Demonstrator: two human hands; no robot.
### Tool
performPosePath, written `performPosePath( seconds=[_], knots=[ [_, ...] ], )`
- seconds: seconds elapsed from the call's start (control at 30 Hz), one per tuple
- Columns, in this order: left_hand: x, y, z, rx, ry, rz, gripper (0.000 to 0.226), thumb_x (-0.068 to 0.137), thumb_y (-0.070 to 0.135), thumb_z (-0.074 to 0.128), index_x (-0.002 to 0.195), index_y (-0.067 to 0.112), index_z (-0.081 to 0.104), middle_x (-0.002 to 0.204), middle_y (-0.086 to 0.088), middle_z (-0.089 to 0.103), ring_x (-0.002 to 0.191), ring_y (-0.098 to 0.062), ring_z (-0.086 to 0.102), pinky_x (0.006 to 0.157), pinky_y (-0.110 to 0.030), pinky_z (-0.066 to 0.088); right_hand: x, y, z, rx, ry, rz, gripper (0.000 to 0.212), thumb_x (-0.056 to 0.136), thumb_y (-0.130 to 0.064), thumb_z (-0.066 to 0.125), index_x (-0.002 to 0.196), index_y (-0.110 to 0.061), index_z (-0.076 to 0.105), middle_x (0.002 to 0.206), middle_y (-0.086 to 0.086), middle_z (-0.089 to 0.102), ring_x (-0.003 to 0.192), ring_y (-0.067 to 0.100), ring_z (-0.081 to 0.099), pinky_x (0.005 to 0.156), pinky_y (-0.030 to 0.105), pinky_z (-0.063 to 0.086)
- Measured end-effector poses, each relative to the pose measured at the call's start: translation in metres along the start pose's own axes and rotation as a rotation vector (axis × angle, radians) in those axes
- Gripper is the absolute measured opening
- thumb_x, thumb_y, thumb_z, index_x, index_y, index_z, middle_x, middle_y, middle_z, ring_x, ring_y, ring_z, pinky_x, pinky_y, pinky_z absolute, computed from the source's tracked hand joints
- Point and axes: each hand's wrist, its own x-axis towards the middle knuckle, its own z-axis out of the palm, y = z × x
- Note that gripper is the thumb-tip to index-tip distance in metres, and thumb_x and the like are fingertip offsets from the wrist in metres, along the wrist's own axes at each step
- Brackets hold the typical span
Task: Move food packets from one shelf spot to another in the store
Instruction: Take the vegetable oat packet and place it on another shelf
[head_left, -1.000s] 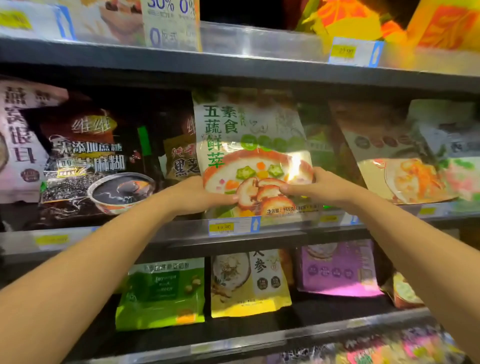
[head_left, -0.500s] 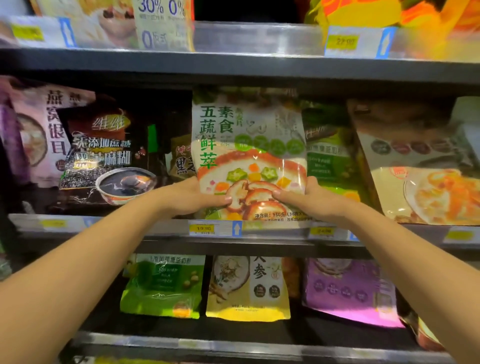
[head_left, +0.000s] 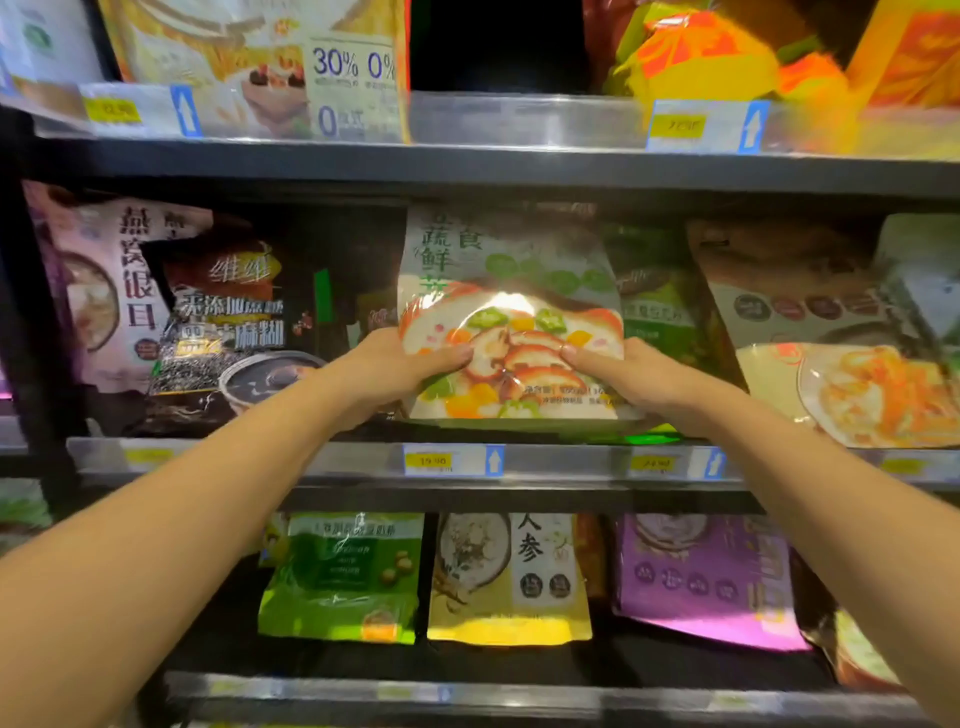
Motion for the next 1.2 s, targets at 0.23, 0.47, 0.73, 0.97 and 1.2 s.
performPosePath(
  seconds=[0.23, 0.47, 0.73, 0.97, 1.2],
  knots=[
    [-0.019, 0.012, 0.001, 0.062, 0.006, -0.019, 0.059, 0.078, 0.057, 0.083, 0.121, 0.020, 0.069, 0.107, 0.004, 0.080, 0.103, -0.020, 0.076, 0.101, -0.047, 0.055, -0.017, -0.003, -0.005, 0.044, -0.036, -0.047, 0.082, 0.074, -0.084, 0.066, 0.113, -0.013, 0.075, 0.108, 0.008, 0.079, 0.104, 0.034, 0.073, 0.099, 0.049, 0.056],
    [-0.036, 0.013, 0.006, 0.046, 0.034, -0.051, 0.066, 0.073, 0.062, 0.083, 0.122, 0.020, 0.068, 0.105, 0.002, 0.081, 0.103, -0.022, 0.076, 0.099, -0.050, 0.057, -0.031, -0.008, -0.009, 0.062, 0.002, -0.047, 0.071, 0.076, -0.078, 0.070, 0.112, -0.018, 0.075, 0.098, -0.002, 0.081, 0.092, 0.020, 0.076, 0.084, 0.036, 0.057],
    [-0.053, 0.010, 0.010, -0.029, -0.007, -0.017, 0.062, 0.066, 0.059, 0.084, 0.115, 0.023, 0.070, 0.103, 0.003, 0.081, 0.095, -0.016, 0.078, 0.084, -0.039, 0.060, -0.051, -0.011, -0.013, 0.062, -0.014, -0.048, 0.065, 0.075, -0.078, 0.071, 0.109, -0.022, 0.072, 0.096, -0.005, 0.081, 0.091, 0.019, 0.076, 0.086, 0.037, 0.059],
    [-0.080, -0.001, -0.005, -0.015, -0.046, 0.012, 0.084, 0.058, 0.062, 0.087, 0.126, 0.018, 0.066, 0.113, 0.000, 0.079, 0.108, -0.022, 0.075, 0.104, -0.048, 0.053, -0.086, -0.023, 0.009, 0.080, -0.027, -0.051, 0.055, 0.076, -0.075, 0.071, 0.104, -0.028, 0.071, 0.087, -0.013, 0.081, 0.078, 0.010, 0.078, 0.071, 0.030, 0.055],
    [-0.120, -0.022, -0.047, -0.041, -0.112, 0.018, 0.053, 0.080, 0.049, 0.084, 0.121, 0.020, 0.069, 0.109, 0.002, 0.080, 0.100, -0.019, 0.077, 0.085, -0.039, 0.060, -0.130, -0.053, 0.057, 0.076, 0.003, -0.061, 0.055, 0.074, -0.073, 0.073, 0.107, -0.028, 0.074, 0.087, -0.017, 0.080, 0.075, 0.003, 0.076, 0.073, 0.028, 0.054]
  ],
)
